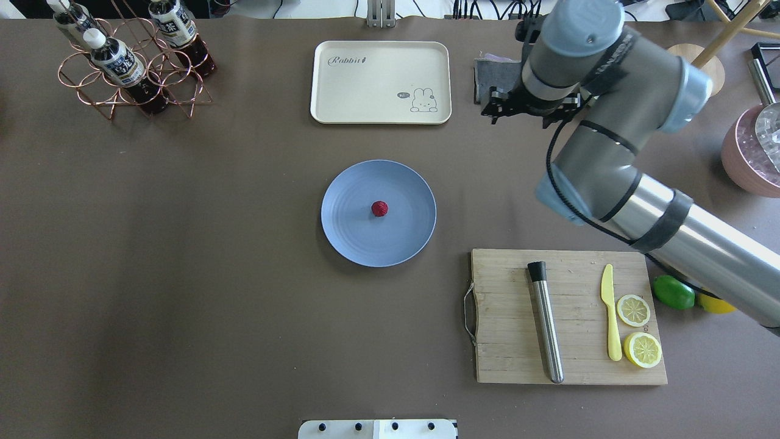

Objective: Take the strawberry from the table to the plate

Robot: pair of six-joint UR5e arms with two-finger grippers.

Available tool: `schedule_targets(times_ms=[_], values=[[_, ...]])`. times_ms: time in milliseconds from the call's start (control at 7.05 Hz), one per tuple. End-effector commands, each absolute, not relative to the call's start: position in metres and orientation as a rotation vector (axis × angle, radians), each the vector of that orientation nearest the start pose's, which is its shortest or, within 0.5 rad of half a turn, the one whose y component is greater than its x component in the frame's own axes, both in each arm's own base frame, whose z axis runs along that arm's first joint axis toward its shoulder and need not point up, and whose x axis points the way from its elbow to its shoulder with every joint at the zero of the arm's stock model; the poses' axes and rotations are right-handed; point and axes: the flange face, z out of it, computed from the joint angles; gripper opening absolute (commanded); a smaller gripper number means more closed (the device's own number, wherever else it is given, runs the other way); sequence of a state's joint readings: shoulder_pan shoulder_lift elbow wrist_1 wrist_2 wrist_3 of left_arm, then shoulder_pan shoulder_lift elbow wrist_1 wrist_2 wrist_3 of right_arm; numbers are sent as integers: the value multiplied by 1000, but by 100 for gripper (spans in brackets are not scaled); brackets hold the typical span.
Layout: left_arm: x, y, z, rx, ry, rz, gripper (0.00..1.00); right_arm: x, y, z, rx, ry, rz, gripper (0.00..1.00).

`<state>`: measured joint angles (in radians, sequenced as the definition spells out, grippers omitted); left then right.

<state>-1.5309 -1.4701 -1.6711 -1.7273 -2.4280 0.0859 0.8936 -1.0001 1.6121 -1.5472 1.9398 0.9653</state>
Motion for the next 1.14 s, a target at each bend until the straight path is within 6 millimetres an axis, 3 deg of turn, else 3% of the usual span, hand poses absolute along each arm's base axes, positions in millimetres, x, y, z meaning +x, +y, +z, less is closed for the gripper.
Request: schedule_targets(times_ms=[0,142,284,568,709,993], values=[[-40,-460,635,165,852,184,98,-198,-594,407,175,-640,-34,100],[-40,-460,634,167,852,185,98,-139,-589,453,175,-624,-114,100],[-40,-460,634,167,852,185,98,-81,-583,486,183,-629,-173,100],[-40,-460,635,165,852,184,98,10,-550,562,169,-672,-251,100],[-40,-460,636,163,852,184,98,40,-528,587,164,-676,-251,100],[-40,-459,638,159,850,181,98,71,-497,619,126,-683,-178,98]])
